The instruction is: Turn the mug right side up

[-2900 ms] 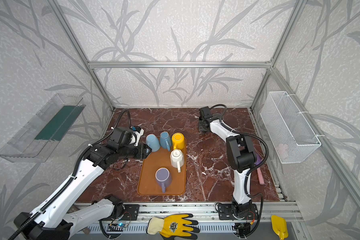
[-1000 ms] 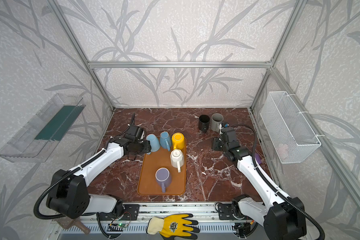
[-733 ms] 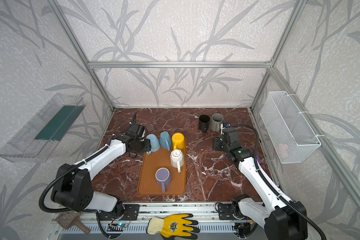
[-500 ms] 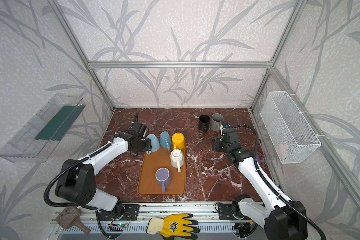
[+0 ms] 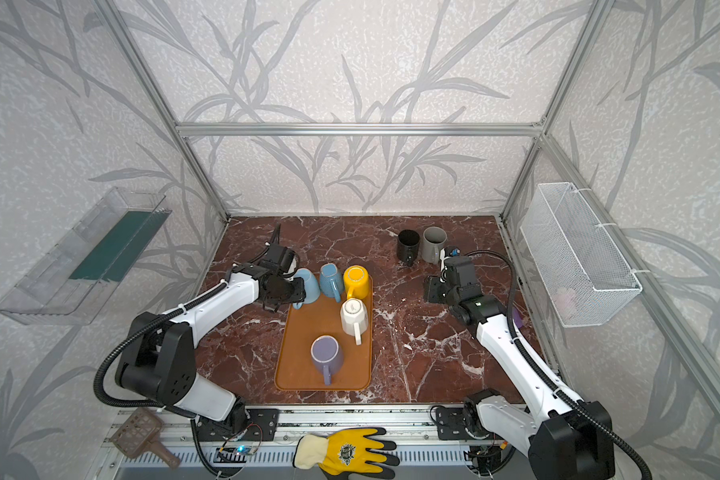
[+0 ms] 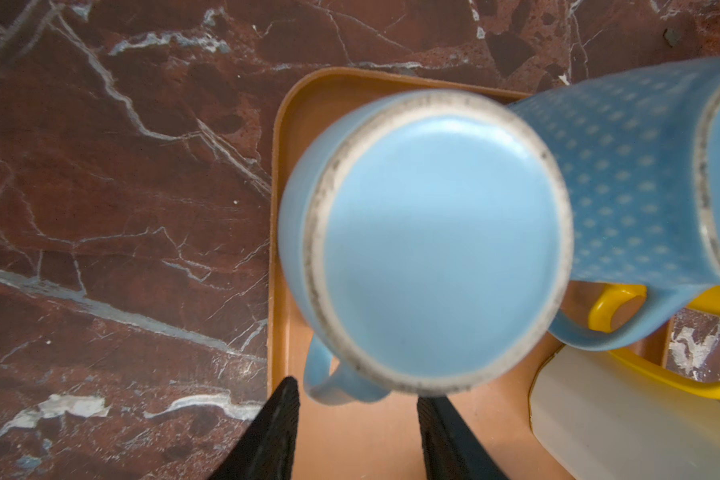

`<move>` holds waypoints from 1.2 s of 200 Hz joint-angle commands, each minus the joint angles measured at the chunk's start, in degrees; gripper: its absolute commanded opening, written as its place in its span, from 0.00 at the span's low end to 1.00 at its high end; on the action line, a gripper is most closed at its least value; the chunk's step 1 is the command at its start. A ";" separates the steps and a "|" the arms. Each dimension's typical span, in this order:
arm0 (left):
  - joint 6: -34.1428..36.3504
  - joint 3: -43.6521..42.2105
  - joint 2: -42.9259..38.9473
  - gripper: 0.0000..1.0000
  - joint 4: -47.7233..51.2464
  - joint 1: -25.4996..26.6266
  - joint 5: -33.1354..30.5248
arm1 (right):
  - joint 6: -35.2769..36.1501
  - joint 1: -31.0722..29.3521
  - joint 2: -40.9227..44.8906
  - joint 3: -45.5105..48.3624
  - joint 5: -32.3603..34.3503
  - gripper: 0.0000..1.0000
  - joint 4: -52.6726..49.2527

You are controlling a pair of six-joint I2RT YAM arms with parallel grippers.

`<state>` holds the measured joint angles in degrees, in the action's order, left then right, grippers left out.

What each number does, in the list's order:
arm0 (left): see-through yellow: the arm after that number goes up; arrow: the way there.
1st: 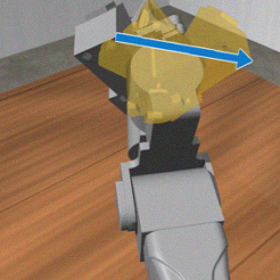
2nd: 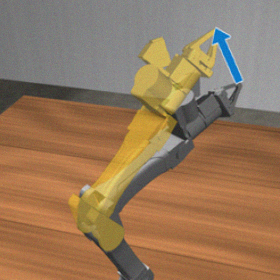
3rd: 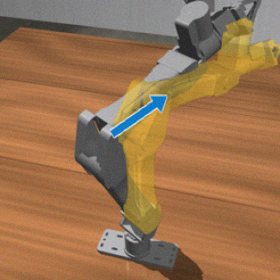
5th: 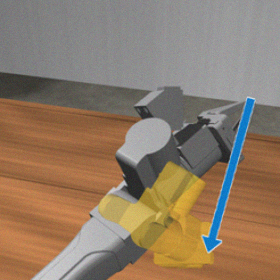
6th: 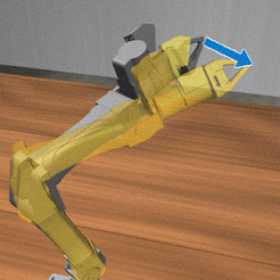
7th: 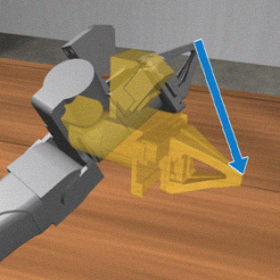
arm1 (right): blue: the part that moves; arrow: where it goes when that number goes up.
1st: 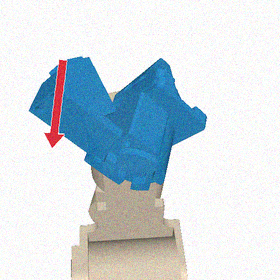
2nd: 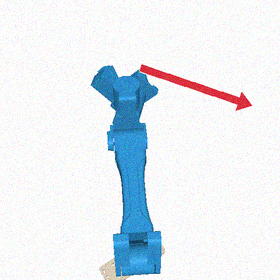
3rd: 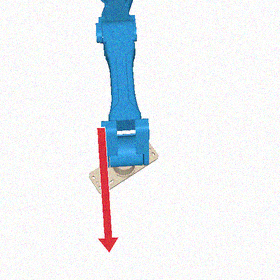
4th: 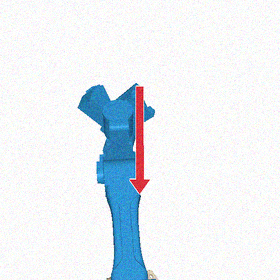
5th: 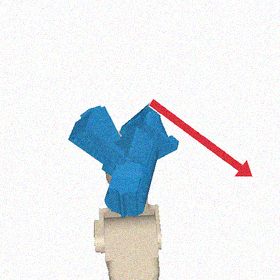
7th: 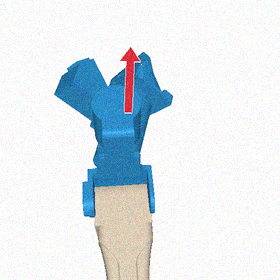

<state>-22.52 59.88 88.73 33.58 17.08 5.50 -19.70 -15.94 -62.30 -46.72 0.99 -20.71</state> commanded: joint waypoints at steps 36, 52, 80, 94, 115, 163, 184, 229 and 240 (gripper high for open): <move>0.78 0.42 1.00 0.46 -1.54 0.04 2.53 | -0.27 0.22 -0.30 0.59 -0.58 0.61 1.34; 1.08 0.46 1.00 0.45 -1.48 0.17 2.83 | -0.31 0.21 -0.27 0.58 -0.56 0.60 1.29; 1.27 0.34 0.76 0.42 -1.77 0.49 3.86 | -0.31 0.21 -0.23 0.62 -0.64 0.60 1.33; 1.51 0.24 0.61 0.40 -1.90 0.60 3.33 | -0.38 0.21 -0.27 0.58 -0.64 0.60 1.29; 1.52 0.89 1.38 0.40 -0.27 0.59 0.58 | -0.34 0.21 -0.27 0.67 -0.47 0.60 1.29; 1.69 2.03 2.04 0.40 1.61 0.58 -2.68 | -0.24 0.21 0.08 0.75 -0.38 0.60 1.11; 2.24 2.40 2.21 0.40 2.00 0.58 -3.26 | -0.17 0.21 0.18 0.75 -0.29 0.60 0.97; 3.36 3.38 3.76 0.10 2.78 0.58 -3.90 | -0.09 0.21 0.43 0.75 -0.14 0.60 0.85; 3.36 3.52 4.10 0.03 2.78 0.58 -3.96 | -0.09 0.22 0.43 0.75 -0.12 0.60 0.84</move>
<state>-20.56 62.02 91.55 34.26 17.58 3.03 -19.88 -15.92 -62.43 -46.63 0.97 -20.38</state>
